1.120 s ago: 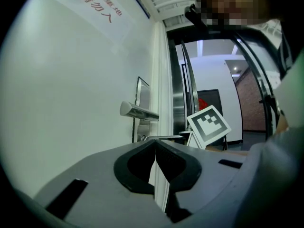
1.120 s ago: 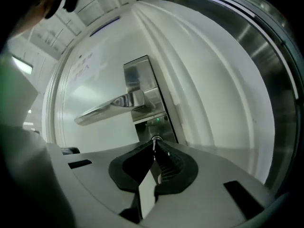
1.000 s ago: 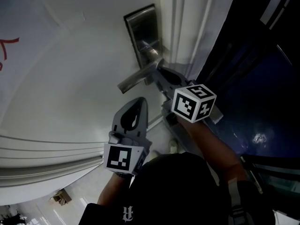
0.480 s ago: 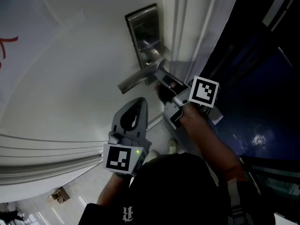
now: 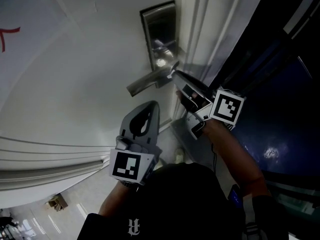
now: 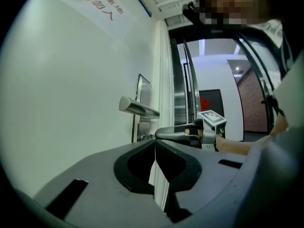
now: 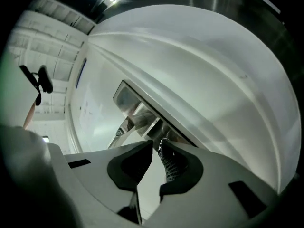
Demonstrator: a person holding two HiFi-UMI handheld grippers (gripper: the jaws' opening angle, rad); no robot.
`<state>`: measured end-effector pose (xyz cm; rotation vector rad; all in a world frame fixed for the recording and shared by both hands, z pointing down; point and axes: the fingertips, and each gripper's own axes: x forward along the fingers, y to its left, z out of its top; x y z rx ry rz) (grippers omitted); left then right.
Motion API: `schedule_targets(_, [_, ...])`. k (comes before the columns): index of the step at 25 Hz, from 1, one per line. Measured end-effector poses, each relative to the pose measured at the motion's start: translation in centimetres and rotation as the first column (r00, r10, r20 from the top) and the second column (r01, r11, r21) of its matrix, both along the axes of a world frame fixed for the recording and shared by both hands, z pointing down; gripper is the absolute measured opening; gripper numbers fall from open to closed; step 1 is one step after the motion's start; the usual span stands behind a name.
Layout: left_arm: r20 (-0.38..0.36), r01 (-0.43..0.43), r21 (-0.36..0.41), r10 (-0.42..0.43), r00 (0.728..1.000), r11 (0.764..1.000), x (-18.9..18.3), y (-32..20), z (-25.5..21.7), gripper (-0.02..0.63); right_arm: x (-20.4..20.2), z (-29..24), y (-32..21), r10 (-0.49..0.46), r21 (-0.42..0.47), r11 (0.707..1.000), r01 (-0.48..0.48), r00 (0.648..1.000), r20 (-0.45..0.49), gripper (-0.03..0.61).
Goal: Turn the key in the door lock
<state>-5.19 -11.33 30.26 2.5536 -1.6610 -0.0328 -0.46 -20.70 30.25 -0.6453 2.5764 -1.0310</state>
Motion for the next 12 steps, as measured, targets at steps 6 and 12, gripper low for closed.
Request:
schedule_targets(6, [-0.002,-0.011,-0.002,0.011,1.0,1.0,0.7,0.1,0.0,0.008,0.7,-0.1,1.0,0.042,0.169,0.986,-0.009,0.981,-0.19,0.038])
schedule_targets(12, [-0.004,-0.006,-0.008,0.006,1.0,1.0,0.8,0.2,0.1,0.008,0.0,-0.2,2.4,0.194,0.522,0.846,0.111,0.848,-0.494,0.038])
